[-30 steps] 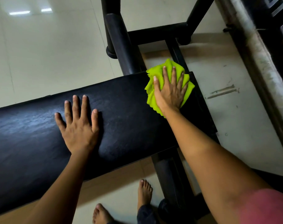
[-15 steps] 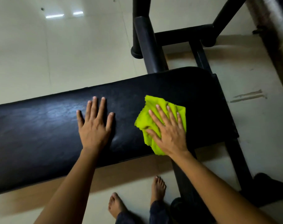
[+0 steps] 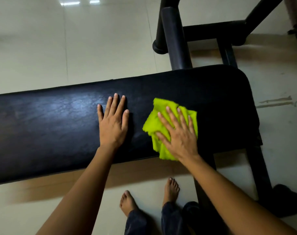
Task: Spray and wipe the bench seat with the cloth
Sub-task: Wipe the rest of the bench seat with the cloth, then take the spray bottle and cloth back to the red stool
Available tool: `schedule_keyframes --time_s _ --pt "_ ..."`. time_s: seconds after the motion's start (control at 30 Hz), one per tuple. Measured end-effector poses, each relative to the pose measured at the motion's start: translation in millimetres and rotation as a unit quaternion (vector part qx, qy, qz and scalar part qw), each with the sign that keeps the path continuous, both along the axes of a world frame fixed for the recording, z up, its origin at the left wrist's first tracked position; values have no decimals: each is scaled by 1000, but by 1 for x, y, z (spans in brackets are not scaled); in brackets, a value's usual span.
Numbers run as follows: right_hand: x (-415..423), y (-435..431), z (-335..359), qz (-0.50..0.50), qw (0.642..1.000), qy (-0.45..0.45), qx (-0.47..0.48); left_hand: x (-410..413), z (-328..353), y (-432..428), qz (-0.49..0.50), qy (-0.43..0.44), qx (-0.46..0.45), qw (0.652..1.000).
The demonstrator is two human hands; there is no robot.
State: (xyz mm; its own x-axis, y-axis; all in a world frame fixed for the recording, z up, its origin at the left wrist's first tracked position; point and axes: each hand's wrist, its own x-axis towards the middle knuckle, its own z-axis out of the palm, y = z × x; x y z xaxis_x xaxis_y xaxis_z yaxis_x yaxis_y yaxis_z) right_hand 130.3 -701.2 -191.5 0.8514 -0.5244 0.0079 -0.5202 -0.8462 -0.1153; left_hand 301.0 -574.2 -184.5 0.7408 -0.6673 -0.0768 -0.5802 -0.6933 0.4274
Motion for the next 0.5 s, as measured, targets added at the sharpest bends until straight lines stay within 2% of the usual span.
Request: schedule_keyframes --time_s 0.1,0.17,0.27,0.33,0.4,0.43,0.5 --pt "23 -1 -2 -104 994 -15 4 -1 -3 -1 -4 -10 17 1000" --pt "28 12 -4 -128 992 -12 -3 -2 -2 -2 1 2 16 1000" --pt "27 30 -3 -130 991 -11 -9 -4 4 0 25 81 -30 996" --pt "28 46 2 -129 991 -30 24 -7 14 8 28 131 -67 989" --pt "29 63 10 -144 980 -86 110 -13 27 24 33 179 -81 980" --pt "30 71 19 -165 962 -117 182 -16 35 36 46 208 -87 973" --pt "38 85 49 -232 901 -151 335 -19 55 66 95 278 -97 951"
